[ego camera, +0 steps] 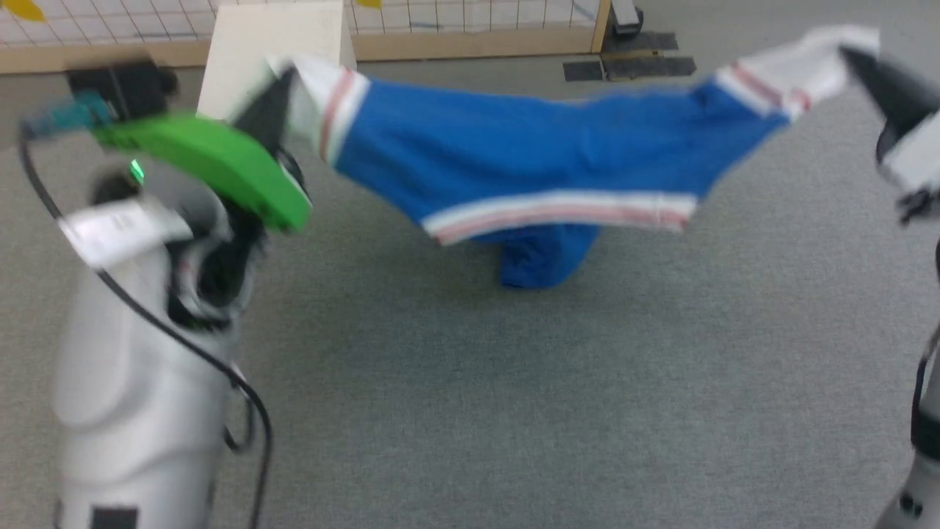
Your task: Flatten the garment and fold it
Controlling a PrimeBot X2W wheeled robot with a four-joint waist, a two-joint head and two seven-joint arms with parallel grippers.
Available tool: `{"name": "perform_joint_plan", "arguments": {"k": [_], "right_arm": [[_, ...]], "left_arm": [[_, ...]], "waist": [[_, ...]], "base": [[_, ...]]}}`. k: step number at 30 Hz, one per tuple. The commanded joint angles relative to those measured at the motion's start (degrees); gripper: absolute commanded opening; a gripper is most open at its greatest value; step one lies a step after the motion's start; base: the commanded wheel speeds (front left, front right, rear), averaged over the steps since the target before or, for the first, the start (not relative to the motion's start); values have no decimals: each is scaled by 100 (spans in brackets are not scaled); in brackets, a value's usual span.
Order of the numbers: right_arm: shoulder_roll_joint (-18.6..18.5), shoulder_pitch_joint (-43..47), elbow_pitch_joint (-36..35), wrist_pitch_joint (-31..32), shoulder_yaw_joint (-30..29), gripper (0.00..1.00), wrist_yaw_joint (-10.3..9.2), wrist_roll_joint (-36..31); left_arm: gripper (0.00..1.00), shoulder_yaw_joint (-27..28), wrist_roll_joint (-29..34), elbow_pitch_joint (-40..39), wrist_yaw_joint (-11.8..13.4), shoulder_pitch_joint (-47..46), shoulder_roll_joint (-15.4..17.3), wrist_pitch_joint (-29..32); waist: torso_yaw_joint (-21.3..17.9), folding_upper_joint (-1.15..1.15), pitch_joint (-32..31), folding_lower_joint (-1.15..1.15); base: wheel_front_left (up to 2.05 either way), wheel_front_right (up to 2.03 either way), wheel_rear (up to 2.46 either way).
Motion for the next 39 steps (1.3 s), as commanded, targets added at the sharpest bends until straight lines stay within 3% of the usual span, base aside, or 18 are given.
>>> {"name": "perform_joint_plan", "arguments": {"k": [1, 12, 21, 31, 39], "right_arm": [[57, -396, 50, 29, -30, 0, -8, 64], [332, -2522, 893, 18, -280, 0, -8, -280], [432, -3937, 1693, -271, -633, 0, -8, -1166], [437, -5620, 2558, -1517, -529, 0, -8, -1167], [437, -5738, 2643, -1778, -495, 0, -8, -1053]], "left_arm": [[0, 35, 124, 85, -9, -417, 136, 23], [0, 39, 635, 1147, 169, -2513, 675, 239], [0, -204, 1204, 1906, 461, -3673, 967, 423], [0, -178, 1473, 2164, 662, -5061, 908, -457], [0, -63, 1259, 2082, 483, -4965, 912, -856]], "waist": [[42, 0, -107, 0], [115, 0, 83, 0], [59, 0, 1218, 0], [115, 0, 2176, 0], [292, 0, 2269, 0]], "base": [[0, 0, 0], [0, 0, 0], [0, 0, 0], [0, 0, 0], [0, 0, 0]]}}
